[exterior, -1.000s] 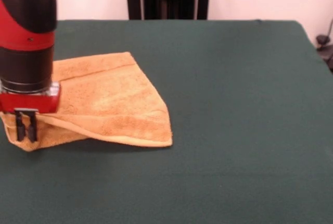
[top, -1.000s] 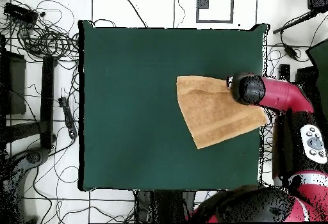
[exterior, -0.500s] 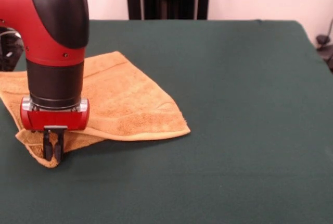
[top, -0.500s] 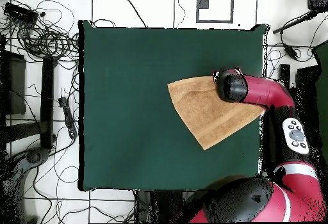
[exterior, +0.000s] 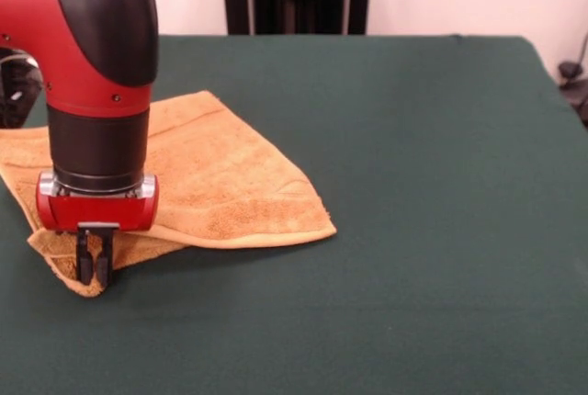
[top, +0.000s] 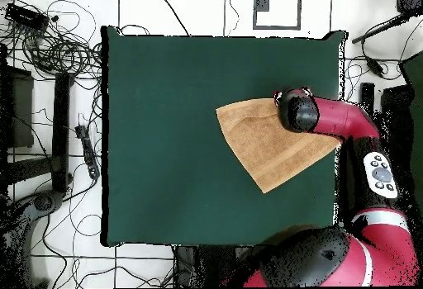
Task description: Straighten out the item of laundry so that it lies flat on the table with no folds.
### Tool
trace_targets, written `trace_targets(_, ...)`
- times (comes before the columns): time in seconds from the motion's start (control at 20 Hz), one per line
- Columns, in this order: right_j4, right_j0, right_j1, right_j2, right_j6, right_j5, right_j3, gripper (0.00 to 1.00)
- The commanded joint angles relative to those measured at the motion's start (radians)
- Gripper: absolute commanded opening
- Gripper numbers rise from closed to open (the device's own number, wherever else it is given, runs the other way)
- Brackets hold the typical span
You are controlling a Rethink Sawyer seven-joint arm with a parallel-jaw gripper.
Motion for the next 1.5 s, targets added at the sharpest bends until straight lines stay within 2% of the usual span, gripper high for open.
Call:
trace_targets(0.05,0.05,0.041,0.134,0.067,0.153,-0.026,0.135,0.0)
trace_targets(0.25,0.07,0.024,0.145,0.067,0.145,-0.012,0.126,0.0)
trace_targets(0.55,0.124,0.047,0.156,0.014,0.2,0.021,0.106,0.0)
trace_targets(1.05,0.161,0.06,0.159,-0.011,0.177,0.012,0.103,0.0)
trace_targets(1.5,0.186,0.117,0.169,-0.086,0.22,0.039,0.071,0.0)
